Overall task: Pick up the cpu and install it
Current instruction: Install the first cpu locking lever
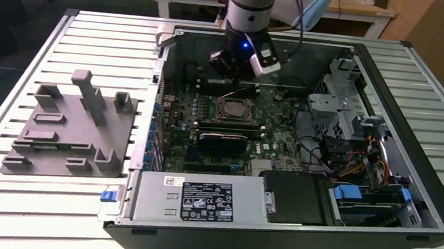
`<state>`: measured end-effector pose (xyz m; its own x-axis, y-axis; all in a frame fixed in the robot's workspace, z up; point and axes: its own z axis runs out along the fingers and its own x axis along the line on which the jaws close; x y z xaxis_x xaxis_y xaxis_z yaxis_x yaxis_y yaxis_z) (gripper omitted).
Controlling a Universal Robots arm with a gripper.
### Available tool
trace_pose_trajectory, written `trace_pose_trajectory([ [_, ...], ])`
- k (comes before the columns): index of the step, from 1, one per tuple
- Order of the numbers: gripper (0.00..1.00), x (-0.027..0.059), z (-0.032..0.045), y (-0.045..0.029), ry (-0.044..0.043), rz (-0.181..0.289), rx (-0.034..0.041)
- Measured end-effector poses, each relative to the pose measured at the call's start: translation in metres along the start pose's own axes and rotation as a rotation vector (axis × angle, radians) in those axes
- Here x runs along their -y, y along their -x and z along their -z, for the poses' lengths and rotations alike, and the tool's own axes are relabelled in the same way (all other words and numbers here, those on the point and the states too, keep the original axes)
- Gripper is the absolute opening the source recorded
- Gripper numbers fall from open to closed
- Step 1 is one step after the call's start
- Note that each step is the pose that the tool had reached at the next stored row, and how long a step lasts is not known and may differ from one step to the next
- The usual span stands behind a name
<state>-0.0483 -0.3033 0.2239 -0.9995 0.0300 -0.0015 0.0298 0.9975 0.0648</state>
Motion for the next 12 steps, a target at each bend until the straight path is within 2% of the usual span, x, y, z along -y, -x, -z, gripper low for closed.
trace_pose_trajectory([
  [12,0.11,-0.0025,-0.0027,0.0096,-0.0002,0.008,-0.0004],
])
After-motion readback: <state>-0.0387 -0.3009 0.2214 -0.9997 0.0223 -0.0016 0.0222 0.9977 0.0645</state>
